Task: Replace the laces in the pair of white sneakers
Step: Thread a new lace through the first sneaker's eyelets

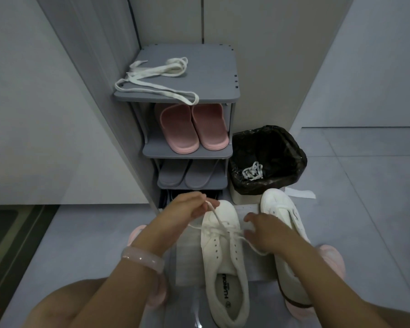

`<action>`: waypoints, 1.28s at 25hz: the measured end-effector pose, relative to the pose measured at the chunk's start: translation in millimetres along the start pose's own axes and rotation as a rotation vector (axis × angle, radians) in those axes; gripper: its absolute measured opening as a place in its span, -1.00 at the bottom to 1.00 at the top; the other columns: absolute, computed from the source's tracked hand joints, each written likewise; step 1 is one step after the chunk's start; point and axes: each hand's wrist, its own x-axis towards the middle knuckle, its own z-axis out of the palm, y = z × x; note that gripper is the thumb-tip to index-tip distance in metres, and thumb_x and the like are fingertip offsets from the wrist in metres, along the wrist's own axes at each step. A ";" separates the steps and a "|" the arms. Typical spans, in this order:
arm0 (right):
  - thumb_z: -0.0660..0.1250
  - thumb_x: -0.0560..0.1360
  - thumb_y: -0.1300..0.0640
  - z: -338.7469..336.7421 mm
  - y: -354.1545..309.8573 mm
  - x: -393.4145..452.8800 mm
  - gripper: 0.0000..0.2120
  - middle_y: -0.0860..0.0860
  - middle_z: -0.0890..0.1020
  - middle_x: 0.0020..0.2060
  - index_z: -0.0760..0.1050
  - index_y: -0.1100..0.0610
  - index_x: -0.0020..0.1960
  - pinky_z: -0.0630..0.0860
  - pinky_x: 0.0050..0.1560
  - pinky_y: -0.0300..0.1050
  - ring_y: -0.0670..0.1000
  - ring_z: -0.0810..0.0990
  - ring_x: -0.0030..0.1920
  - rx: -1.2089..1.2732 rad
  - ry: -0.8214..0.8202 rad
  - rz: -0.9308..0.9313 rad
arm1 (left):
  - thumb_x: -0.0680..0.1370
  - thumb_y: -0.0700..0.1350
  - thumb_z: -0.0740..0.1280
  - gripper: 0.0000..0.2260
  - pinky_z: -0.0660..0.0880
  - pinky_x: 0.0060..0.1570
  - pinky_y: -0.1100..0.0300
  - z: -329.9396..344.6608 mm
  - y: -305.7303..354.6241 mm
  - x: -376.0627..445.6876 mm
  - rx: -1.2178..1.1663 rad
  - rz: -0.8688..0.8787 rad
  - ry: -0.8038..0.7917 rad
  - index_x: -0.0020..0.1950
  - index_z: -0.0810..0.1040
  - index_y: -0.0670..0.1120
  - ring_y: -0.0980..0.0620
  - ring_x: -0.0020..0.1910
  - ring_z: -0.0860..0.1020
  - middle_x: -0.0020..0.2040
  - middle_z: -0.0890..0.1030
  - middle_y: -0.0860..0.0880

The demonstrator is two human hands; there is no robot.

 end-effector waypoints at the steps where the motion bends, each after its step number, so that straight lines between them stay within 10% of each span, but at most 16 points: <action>1: 0.17 0.55 -0.09 7.7 -5.2 -1.9 -0.42 0.11 0.17 0.48 0.06 0.00 0.50 0.21 0.41 0.06 0.13 0.16 0.47 0.012 -0.045 -0.068 | 0.63 -0.19 0.08 -0.69 0.48 0.12 0.20 1.2 0.7 -1.4 -0.099 -0.018 -0.004 -0.26 0.46 -0.21 0.06 -0.09 0.64 -0.19 0.69 -0.06; 6: 0.29 0.45 -0.22 38.2 -18.4 6.4 -0.12 -0.09 -0.14 0.53 -0.18 -0.01 0.53 -0.01 0.49 0.13 -0.01 -0.14 0.53 0.113 -0.020 -0.250 | 0.64 -0.17 0.06 -0.67 0.54 -0.18 0.17 14.9 -2.0 -0.8 -0.277 -0.074 0.103 -0.31 0.38 -0.16 -0.04 -0.27 0.59 -0.41 0.52 -0.08; 12: 0.29 0.42 -0.25 43.3 -16.9 7.4 -0.06 -0.08 -0.15 0.53 -0.18 0.09 0.53 -0.05 0.47 0.16 0.00 -0.13 0.52 0.119 0.025 -0.191 | 0.63 -0.15 0.01 -0.64 0.27 -0.55 0.34 -29.7 56.0 -22.0 -0.581 0.361 0.349 -0.37 0.25 -0.09 0.15 -0.60 0.23 -0.57 0.28 0.07; 16: 0.34 0.42 -0.19 50.3 -19.0 5.6 -0.05 -0.07 -0.18 0.52 -0.19 0.09 0.53 0.08 0.47 0.07 0.02 -0.05 0.52 0.252 0.056 -0.183 | 0.63 -0.13 0.09 -0.67 0.24 -0.49 0.27 -38.1 50.7 -22.1 0.072 0.353 0.602 -0.35 0.30 -0.13 0.11 -0.56 0.27 -0.53 0.36 0.03; 23: 0.33 0.45 -0.08 62.8 -27.6 7.2 -0.15 -0.14 -0.18 0.52 -0.12 0.04 0.53 0.32 0.28 -0.06 0.13 0.30 0.37 0.378 0.157 -0.103 | 0.52 0.11 0.27 -0.68 0.46 0.03 0.08 13.6 -43.7 3.4 1.186 -0.131 -0.139 0.13 0.40 -0.08 -0.05 0.00 0.54 0.06 0.57 -0.10; 32: 0.35 0.45 -0.08 59.0 -37.2 12.8 -0.12 0.02 -0.03 0.53 -0.12 0.14 0.53 0.23 0.36 -0.13 0.07 0.20 0.46 0.562 0.214 0.007 | 0.55 -0.14 0.19 -0.95 0.34 -0.11 0.15 12.3 -59.6 6.2 1.235 -0.132 -0.243 -0.02 0.33 -0.06 -0.04 -0.04 0.45 0.12 0.51 -0.16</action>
